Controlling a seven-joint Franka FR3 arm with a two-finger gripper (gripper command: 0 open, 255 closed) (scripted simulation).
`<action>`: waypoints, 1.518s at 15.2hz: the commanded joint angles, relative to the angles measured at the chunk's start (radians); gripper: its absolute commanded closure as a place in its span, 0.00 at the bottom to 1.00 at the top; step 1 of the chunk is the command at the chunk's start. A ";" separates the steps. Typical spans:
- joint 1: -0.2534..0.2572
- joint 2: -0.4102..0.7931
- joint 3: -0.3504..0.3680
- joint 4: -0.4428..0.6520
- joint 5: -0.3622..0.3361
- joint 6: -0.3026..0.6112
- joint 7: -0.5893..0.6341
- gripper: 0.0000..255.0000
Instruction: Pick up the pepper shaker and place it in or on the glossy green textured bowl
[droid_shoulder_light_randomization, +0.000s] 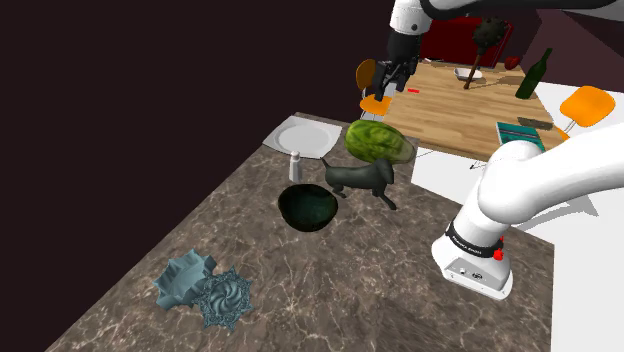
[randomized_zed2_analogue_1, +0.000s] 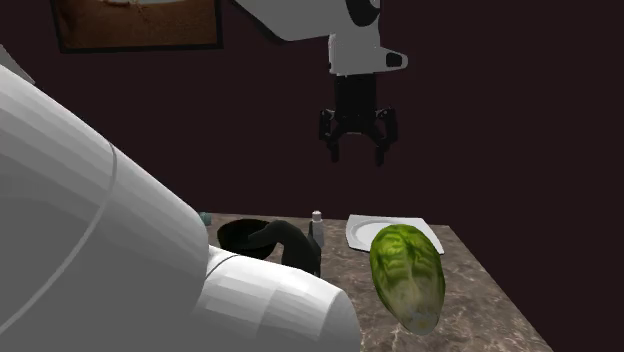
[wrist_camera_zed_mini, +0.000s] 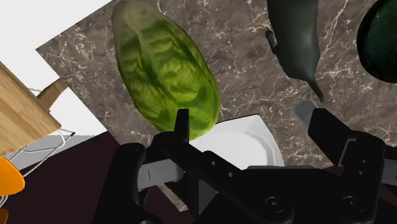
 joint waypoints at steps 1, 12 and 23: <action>0.000 0.000 0.000 0.000 0.000 0.000 0.000 0.00; 0.051 0.298 0.127 0.007 0.020 0.302 0.147 0.00; 0.077 0.681 0.236 0.178 -0.069 0.513 0.325 0.00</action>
